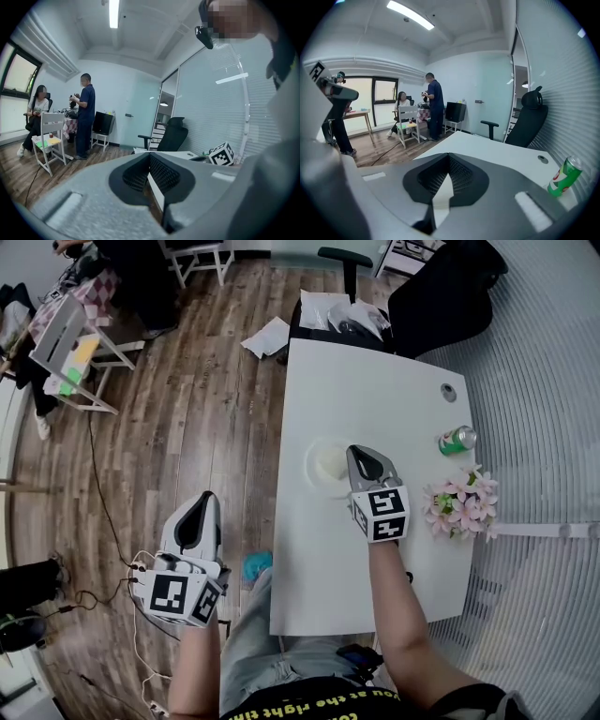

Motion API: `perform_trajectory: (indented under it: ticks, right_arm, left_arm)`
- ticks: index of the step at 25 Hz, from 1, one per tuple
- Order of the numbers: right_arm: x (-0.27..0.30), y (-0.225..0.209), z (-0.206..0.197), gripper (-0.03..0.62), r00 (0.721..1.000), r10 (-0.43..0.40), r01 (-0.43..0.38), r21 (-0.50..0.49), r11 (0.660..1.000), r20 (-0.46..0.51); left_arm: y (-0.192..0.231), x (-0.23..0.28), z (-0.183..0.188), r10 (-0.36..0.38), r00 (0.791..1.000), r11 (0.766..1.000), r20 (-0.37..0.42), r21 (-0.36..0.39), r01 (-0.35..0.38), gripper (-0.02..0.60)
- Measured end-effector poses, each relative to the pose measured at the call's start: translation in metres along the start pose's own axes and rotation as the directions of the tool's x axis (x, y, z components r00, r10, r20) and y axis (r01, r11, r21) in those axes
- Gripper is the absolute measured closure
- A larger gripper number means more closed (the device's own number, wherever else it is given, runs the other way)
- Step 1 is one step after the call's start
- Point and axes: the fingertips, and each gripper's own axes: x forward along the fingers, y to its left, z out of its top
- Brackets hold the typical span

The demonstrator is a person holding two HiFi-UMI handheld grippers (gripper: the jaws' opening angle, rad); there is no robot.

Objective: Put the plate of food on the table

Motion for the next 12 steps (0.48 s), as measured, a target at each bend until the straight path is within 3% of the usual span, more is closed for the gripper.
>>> perform_trajectory:
  ticks: [12]
  right_arm:
    - [-0.045,-0.008,0.047,0.586,0.993,-0.041,0.035,0.063,0.997,0.108]
  left_arm:
    - [-0.011,0.001,0.03,-0.039,0.999,0.999,0.038,0.025,0.038,0.581]
